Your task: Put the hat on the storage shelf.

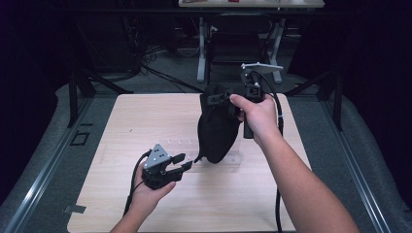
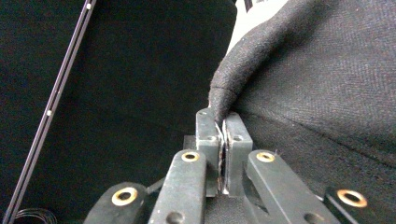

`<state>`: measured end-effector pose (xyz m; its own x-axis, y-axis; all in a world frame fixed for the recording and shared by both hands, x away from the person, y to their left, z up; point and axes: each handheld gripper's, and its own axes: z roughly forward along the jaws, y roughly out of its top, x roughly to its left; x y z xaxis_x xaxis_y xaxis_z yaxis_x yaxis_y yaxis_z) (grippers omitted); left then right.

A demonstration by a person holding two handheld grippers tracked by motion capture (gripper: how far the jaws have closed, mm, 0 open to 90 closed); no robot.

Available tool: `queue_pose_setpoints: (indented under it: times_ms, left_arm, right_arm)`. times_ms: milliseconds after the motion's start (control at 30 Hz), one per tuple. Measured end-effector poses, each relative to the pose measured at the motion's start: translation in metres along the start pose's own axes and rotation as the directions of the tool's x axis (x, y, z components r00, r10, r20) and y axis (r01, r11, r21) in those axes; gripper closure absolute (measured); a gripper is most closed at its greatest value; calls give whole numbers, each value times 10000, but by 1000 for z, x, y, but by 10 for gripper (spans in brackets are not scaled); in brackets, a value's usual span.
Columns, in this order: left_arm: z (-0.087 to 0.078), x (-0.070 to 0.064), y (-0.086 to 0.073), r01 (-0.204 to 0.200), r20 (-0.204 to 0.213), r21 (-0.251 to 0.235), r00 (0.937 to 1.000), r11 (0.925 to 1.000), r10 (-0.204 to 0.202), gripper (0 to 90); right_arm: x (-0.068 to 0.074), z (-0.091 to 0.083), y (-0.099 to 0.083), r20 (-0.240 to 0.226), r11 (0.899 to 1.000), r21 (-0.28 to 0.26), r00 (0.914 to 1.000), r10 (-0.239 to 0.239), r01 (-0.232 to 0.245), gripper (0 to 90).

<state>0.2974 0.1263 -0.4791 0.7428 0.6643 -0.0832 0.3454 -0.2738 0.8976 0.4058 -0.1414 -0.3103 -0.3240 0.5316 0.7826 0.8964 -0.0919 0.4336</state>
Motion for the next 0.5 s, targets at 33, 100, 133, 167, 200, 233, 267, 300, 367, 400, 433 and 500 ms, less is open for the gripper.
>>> queue_pose_setpoints:
  times_ms: [33,100,133,167,200,233,267,300,367,400,433,500]
  left_arm:
    - [2,-1,1,-12,26,-12,10000,10000,12,605]
    - [4,-3,2,-38,85,-11,10000,10000,38,610]
    - [5,-4,3,-69,84,6,9999,10000,69,616]
    - [8,-5,4,-123,67,90,9999,9999,122,620]
    - [8,-5,4,-123,67,90,9999,9999,122,624]
    - [10,-6,5,-135,80,130,9999,9998,134,630]
    - [11,-6,5,-151,89,120,9998,9998,150,630]
    - [13,-7,7,-266,79,189,9996,9995,265,638]
    - [15,-8,9,-347,68,247,9994,9991,345,649]
    - [15,-8,9,-347,68,247,9994,9991,345,653]
    - [17,-10,10,-332,101,257,9994,9991,329,662]
    - [18,-12,11,-396,111,326,9992,9987,393,683]
  right_arm:
    - [0,0,0,5,10000,1,10000,-3,3,877]
    - [1,1,0,2,10000,-42,10000,22,-22,877]
    - [1,2,0,0,10000,-45,10000,21,-21,877]
    - [1,2,0,-9,10000,-49,10000,15,-15,877]
    - [1,2,0,-9,10000,-49,10000,15,-15,877]
    - [1,2,0,-4,10000,-37,10000,-8,8,877]
    - [1,2,0,-4,10000,-37,10000,-8,8,877]
    - [1,2,0,-3,10000,-37,10000,-10,10,877]
    - [1,3,0,-2,10000,-57,10000,2,-2,876]
    - [1,3,0,-9,10000,-92,10000,24,-24,877]
    - [1,3,0,-10,9999,-100,10000,20,-20,877]
    - [2,4,-1,-19,10000,-84,10000,-15,15,876]
